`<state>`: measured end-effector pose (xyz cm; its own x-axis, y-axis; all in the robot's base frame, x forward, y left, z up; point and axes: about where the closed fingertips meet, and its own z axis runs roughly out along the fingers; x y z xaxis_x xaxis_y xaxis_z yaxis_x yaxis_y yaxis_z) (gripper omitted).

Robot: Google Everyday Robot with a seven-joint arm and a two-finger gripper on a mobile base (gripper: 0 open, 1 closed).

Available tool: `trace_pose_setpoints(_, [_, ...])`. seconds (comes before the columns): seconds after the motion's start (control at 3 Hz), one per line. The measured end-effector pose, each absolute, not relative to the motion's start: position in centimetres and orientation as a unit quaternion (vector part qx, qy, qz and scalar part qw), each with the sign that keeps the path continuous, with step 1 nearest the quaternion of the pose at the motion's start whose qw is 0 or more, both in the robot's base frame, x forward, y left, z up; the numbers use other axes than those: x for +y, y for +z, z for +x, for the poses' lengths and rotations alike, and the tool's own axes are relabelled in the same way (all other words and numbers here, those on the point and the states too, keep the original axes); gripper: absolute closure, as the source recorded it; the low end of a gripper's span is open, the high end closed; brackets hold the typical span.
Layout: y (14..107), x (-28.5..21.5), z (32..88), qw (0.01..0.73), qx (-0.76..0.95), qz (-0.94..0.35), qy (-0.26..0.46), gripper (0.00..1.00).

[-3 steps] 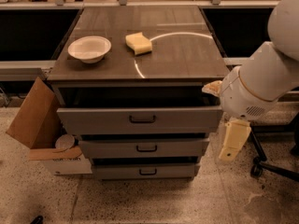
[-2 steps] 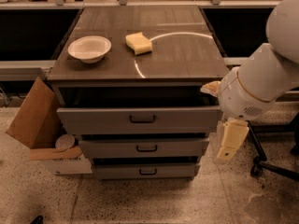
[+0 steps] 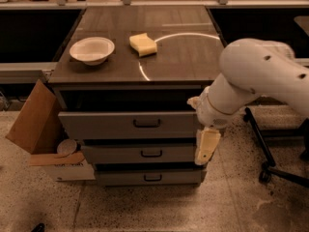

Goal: Open top drawer

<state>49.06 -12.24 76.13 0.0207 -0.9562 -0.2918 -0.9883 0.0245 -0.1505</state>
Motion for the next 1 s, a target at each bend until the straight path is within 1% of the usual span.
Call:
trace_pose_setpoints(0.67, [71.0,-12.2,54.1,0.163,0.722,-0.673,0.021,0.00])
trace_pose_setpoints(1.0, [68.9,-11.8,56.0,0.154,0.726,-0.670,0.020,0.00])
